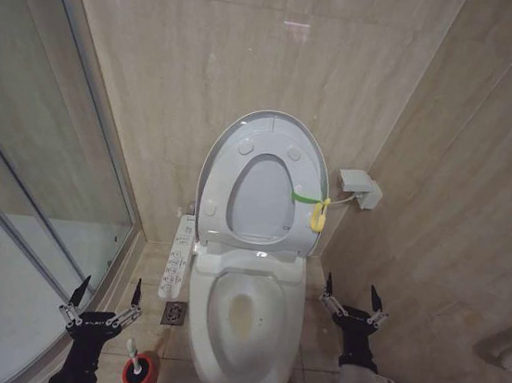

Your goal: Open the toilet lid, clean the toilet bowl with a toilet brush, close the toilet lid, and flush.

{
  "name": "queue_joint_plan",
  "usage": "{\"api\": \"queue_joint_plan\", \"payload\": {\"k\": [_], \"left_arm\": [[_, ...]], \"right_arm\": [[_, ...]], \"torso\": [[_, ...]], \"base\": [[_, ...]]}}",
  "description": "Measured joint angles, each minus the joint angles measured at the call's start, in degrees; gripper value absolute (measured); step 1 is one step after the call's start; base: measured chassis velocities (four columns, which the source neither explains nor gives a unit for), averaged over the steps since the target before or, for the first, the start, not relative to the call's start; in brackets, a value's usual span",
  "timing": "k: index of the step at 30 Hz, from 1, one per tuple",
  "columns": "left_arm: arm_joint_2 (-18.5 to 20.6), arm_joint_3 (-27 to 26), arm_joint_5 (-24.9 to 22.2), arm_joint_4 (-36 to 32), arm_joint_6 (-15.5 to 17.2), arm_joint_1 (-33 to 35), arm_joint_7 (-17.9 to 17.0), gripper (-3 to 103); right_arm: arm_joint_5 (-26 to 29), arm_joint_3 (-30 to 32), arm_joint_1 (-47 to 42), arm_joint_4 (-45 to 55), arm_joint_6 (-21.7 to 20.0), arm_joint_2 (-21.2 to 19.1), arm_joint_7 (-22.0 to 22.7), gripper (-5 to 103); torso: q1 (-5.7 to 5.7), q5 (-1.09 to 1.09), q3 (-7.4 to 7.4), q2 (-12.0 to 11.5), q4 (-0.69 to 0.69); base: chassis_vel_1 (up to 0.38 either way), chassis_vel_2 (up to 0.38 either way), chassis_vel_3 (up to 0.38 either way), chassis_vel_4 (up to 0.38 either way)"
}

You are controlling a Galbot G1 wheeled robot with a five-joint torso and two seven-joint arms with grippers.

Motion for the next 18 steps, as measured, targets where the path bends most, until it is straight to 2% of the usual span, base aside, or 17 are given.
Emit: {"api": "queue_joint_plan", "payload": {"k": [8,18], "left_arm": [[-0.17,1.24,1.66,0.37,-0.58,-0.13,0.26,100],[-2.99,2.01,4.45,1.38,-1.83,-0.62,0.57,100]], "right_arm": [[0.0,0.0,0.0,0.0,0.0,0.0,0.0,100],[0.0,0.0,0.0,0.0,0.0,0.0,0.0,100]], "torso": [[0.0,0.0,0.0,0.0,0.0],[0.0,0.0,0.0,0.0,0.0]], "base": [[0.0,0.0,0.0,0.0],[0.0,0.0,0.0,0.0]]}}
